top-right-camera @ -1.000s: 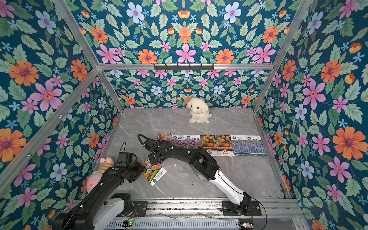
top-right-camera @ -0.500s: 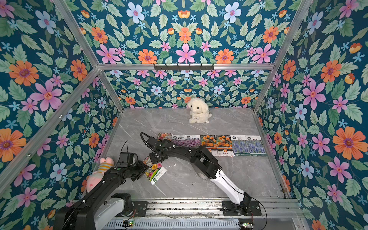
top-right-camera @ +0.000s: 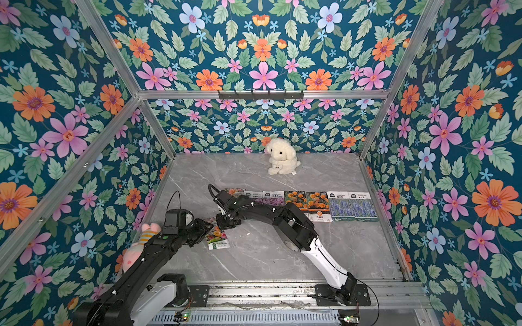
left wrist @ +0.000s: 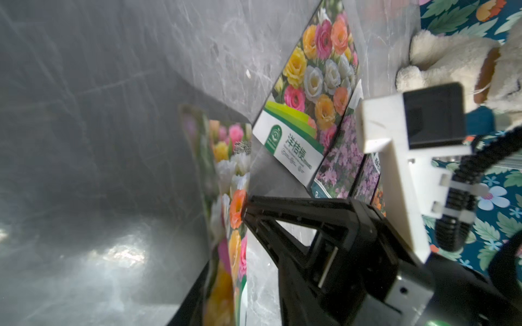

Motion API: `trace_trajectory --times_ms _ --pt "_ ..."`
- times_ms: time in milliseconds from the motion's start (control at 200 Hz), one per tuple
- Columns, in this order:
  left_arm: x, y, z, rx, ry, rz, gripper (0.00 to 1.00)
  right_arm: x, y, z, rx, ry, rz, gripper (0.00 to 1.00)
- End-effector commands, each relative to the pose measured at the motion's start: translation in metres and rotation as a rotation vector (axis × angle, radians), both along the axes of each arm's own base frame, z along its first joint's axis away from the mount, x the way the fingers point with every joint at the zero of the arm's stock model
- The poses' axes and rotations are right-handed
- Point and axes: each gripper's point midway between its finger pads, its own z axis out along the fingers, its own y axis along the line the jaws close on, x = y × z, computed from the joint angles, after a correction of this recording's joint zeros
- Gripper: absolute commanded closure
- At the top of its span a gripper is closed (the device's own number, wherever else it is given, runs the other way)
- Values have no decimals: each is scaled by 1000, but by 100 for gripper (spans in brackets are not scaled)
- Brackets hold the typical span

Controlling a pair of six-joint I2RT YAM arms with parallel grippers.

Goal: Arrange the seed packets in a row
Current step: Pick up the seed packet from the center of the board.

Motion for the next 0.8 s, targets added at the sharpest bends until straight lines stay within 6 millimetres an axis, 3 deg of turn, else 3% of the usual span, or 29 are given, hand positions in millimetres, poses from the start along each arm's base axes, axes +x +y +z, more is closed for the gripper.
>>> trace_trajectory --times_ms 0,160,305,430,540,660,795 --pt "-4 8 -3 48 16 15 66 -21 -44 -32 -200 94 -24 81" --pt "-6 15 -1 84 35 32 84 -17 -43 -22 -179 84 -30 81" --pt "-9 26 2 158 64 40 100 -15 -33 -1 -114 68 -18 80" --pt "-10 39 14 245 77 58 100 -14 -21 37 -17 49 -4 73" --pt "-6 51 33 325 72 59 100 -9 -17 80 91 -3 -18 61" --pt "10 55 60 384 15 31 100 4 -31 119 168 -81 -80 45" --pt "44 42 92 410 -79 -94 100 28 -75 143 158 -196 -197 35"
